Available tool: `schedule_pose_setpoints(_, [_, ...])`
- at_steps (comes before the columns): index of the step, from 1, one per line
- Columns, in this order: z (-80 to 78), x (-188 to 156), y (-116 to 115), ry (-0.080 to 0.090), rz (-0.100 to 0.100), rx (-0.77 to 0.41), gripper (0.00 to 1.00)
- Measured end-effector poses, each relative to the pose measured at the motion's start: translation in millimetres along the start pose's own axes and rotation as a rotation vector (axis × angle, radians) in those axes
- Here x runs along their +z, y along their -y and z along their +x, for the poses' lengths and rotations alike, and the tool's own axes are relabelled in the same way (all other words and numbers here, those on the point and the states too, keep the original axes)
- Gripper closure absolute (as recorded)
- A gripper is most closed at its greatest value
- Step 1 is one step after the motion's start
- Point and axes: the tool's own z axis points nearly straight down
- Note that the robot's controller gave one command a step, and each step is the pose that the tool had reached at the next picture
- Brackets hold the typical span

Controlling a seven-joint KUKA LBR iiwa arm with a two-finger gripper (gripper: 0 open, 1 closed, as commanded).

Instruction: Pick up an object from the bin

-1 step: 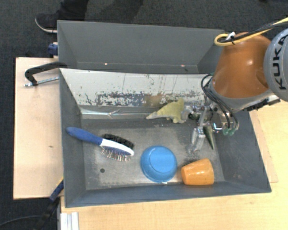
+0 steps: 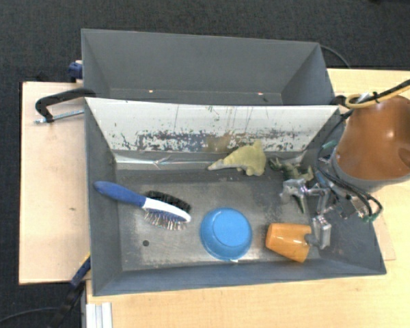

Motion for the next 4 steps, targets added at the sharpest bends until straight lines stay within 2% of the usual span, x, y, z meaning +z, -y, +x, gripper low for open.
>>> schedule_pose_setpoints(1, [-3.3,40,-40,-0.005,0.001,-0.276,0.00])
schedule_pose_setpoints(2, [-14.9,50,-53,-0.006,-0.001,0.045,0.00])
schedule_pose_setpoints(3, [-15.0,55,-55,0.003,-0.001,0.043,1.00])
schedule_pose_setpoints(4, [-15.0,55,-55,0.003,-0.001,0.043,0.00])
